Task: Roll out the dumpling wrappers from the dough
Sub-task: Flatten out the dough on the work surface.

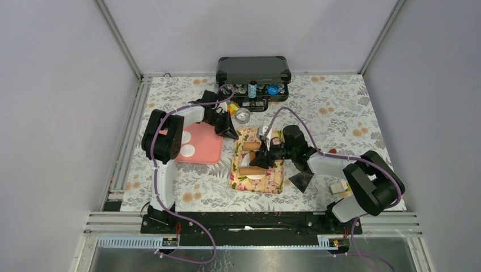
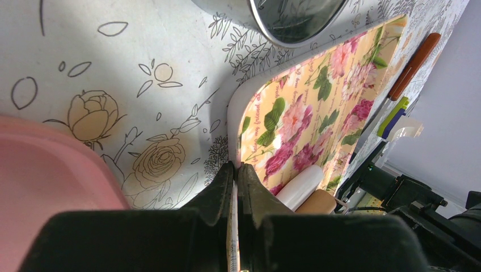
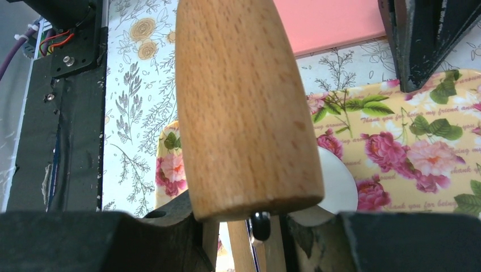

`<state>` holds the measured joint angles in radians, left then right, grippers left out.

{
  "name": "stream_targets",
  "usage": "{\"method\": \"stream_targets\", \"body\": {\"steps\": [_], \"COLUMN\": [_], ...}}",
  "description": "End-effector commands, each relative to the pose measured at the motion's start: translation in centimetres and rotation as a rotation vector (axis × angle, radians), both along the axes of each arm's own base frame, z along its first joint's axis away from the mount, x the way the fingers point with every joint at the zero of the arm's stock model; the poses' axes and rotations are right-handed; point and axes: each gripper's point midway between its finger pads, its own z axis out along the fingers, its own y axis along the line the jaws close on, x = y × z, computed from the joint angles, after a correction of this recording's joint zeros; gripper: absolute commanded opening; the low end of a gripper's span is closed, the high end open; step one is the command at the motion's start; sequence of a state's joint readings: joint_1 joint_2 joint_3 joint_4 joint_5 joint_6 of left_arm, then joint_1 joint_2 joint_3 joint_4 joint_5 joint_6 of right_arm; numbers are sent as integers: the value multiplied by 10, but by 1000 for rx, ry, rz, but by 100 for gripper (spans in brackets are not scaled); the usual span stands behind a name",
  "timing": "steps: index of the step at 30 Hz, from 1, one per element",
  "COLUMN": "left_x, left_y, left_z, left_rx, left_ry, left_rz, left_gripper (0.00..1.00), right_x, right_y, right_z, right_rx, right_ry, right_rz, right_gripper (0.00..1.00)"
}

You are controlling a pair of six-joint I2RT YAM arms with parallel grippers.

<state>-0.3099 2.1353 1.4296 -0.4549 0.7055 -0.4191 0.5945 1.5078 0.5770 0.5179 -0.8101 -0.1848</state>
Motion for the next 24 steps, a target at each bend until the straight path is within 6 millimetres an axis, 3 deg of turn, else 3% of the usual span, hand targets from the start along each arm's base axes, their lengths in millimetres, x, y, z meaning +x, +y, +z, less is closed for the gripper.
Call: {"method": "stream_targets", "body": {"steps": [1,24], "left_x": [10,11], "left_y": [6,7], "left_z": [18,19], "left_rx": [0,3], "left_ry": [-63,-70], "left_rz": [15,16], "left_gripper": [0,0], "right_x": [-48,-73], "right_y": [-21,-23], "right_z": [-49,-35], "right_rx": [-143,-50], "right_ry": [147,70], "right_rz": [62,202], "right_gripper": [0,0]}}
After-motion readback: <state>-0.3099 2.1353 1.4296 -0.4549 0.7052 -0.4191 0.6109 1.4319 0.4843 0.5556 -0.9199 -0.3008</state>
